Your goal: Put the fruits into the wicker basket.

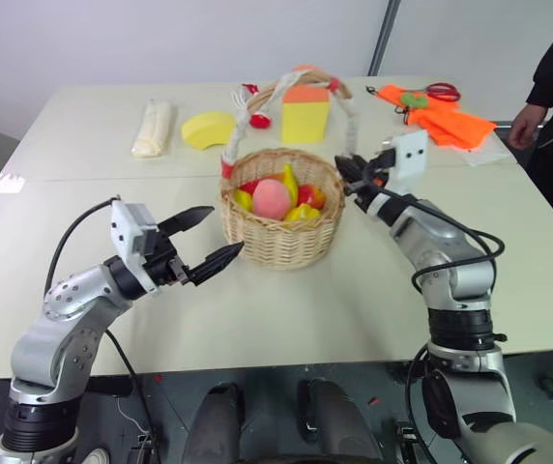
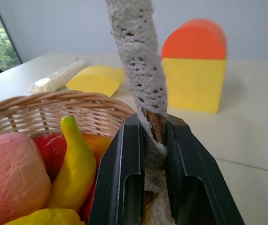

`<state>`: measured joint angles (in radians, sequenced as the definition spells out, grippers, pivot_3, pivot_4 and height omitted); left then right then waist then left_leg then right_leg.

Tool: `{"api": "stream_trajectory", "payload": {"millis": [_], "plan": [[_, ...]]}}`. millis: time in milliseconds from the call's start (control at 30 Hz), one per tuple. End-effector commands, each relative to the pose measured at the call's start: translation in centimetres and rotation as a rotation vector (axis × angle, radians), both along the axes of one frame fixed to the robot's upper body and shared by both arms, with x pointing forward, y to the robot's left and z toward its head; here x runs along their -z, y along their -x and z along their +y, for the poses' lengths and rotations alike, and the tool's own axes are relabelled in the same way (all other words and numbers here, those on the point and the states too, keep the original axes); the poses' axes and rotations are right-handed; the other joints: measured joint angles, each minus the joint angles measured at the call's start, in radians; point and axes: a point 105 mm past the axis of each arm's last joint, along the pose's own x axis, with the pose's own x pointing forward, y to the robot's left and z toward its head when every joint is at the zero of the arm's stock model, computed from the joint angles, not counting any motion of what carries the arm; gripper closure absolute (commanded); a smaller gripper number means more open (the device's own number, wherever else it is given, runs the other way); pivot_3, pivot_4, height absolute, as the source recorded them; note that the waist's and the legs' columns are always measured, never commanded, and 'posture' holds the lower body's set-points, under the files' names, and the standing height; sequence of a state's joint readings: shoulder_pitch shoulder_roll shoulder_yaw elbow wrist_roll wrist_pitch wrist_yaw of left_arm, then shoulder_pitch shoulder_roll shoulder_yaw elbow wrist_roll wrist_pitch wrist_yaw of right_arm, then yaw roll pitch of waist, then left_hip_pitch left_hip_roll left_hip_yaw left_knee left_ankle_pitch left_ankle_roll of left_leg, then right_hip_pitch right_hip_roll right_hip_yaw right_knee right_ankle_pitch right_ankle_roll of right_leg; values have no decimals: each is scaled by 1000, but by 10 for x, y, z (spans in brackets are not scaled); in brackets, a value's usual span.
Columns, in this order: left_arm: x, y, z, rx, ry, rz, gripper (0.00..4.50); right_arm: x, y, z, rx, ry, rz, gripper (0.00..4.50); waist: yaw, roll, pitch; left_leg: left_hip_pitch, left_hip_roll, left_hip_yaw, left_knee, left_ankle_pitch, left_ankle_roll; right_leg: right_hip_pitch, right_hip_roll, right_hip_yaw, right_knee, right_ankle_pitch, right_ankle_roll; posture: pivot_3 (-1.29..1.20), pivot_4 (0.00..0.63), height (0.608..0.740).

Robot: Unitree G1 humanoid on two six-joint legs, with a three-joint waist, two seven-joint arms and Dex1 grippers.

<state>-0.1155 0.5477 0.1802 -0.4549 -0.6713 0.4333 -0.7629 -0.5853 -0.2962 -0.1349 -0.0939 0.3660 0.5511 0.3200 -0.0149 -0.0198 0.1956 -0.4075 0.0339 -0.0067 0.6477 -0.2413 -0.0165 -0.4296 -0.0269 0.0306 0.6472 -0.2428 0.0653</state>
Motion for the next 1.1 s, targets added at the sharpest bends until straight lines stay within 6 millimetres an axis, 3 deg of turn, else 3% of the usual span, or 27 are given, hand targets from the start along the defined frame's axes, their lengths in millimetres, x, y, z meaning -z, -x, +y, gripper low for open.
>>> {"api": "stream_trajectory", "payload": {"millis": [33,100,200,300,433,467,500,567,633,733,900,967,1100], "plan": [[-11,4,-3,20,2,-46,0,-45,7,-60,231,-7,-175,4422,4,0,0,0,0,0,0,0,0,0,0,0,0,0,0,0,150,735],[-11,3,-5,27,4,-46,0,-49,7,-106,432,31,-174,4422,5,0,0,-1,-1,0,0,0,0,0,-1,0,-1,0,0,0,150,735],[-10,1,-8,35,7,-46,0,-45,10,-152,619,45,-143,4422,2,0,0,-1,-2,1,0,0,0,0,-1,0,-2,0,0,0,150,735],[-10,-2,-11,39,14,-46,0,-39,9,-177,702,30,-115,4422,-9,0,0,0,-1,1,-1,0,0,0,0,2,-2,0,0,0,150,735],[-11,-4,-15,45,23,-49,0,-31,6,-193,739,12,-90,4422,-30,1,0,2,-1,1,-2,0,0,0,1,3,0,0,0,0,150,735],[-10,-5,-15,44,24,-44,0,-31,7,-195,741,6,-92,3378,-31,1,0,2,-1,1,-2,0,0,0,1,3,1,0,0,0,150,735],[-9,-5,-15,42,26,-39,0,-31,9,-196,742,1,-94,3094,-32,1,0,2,-1,1,-2,0,0,0,2,4,1,0,1,0,150,735],[-8,-5,-15,40,30,-32,0,-31,11,-198,746,-2,-98,2021,-29,1,0,2,-1,1,-2,0,0,0,2,4,1,1,3,0,150,735],[-7,-4,-14,39,29,-24,0,-30,18,-199,740,13,-105,1059,-28,1,0,2,-1,1,-2,0,0,0,2,4,0,1,3,0,150,735],[-3,-5,-10,22,26,-7,0,-28,31,-196,703,45,-127,1059,-23,1,0,1,-1,1,-1,0,0,0,1,4,0,1,3,0,150,735],[12,-25,24,-165,8,38,0,-10,67,-193,590,133,-137,1059,-8,1,0,1,-1,1,-1,0,1,0,1,4,0,0,2,0,150,735],[19,-29,37,-247,-18,45,0,-2,73,-167,418,216,-138,1059,-11,1,0,2,-1,2,-1,0,1,0,1,4,-1,-1,2,0,150,735],[36,-28,60,-354,-73,68,0,29,96,-81,-96,313,-77,1059,-26,2,0,3,0,3,-2,0,1,1,1,5,0,-3,4,0,150,735]]}}
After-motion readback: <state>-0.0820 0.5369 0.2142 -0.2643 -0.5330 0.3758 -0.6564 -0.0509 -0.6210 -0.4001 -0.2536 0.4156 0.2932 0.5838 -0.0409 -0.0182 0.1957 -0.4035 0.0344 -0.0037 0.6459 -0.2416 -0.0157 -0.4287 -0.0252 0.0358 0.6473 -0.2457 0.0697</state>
